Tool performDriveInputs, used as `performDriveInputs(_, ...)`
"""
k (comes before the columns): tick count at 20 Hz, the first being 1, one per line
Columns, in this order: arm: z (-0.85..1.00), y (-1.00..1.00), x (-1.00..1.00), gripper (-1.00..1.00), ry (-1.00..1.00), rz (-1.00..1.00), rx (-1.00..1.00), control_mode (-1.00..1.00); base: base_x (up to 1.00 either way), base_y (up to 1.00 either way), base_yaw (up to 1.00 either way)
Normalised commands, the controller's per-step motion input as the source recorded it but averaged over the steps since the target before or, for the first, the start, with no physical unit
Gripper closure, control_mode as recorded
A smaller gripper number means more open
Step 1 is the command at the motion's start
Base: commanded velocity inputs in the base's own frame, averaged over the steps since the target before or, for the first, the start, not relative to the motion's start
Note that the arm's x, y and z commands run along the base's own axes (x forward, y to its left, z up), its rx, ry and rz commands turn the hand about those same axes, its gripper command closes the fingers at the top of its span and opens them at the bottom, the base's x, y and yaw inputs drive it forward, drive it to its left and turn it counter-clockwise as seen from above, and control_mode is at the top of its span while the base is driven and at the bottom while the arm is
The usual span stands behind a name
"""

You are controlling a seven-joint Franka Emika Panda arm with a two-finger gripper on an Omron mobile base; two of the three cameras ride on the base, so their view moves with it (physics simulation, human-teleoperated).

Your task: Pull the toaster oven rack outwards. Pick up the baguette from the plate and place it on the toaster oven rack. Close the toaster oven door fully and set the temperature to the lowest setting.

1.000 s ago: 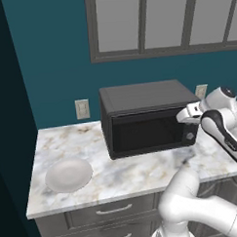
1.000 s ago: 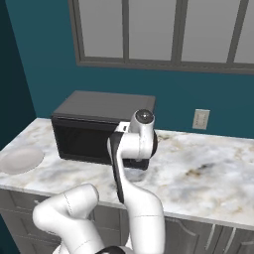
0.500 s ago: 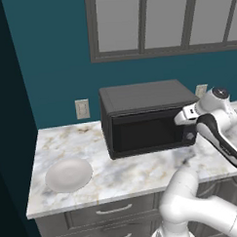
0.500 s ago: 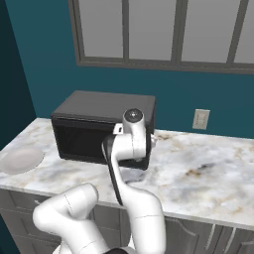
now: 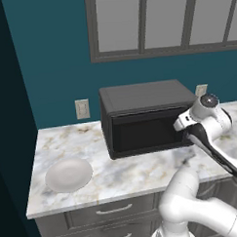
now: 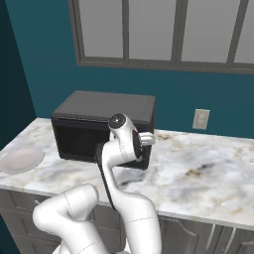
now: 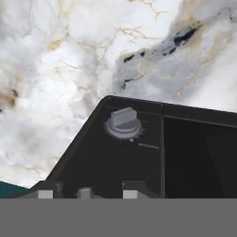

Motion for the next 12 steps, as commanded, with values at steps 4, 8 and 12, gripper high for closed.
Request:
performDriveInputs(4, -0.39, 0.0, -0.01, 1.0, -1.0, 0.59, -0.46, -1.0, 0.0, 0.0, 0.0)
performDriveInputs(8, -0.39, 0.0, -0.01, 1.0, -1.0, 0.59, -0.46, -1.0, 0.0, 0.0, 0.0)
performDriveInputs(12, -0.38, 0.0, -0.01, 1.0, -1.0, 0.59, -0.46, -1.0, 0.0, 0.0, 0.0)
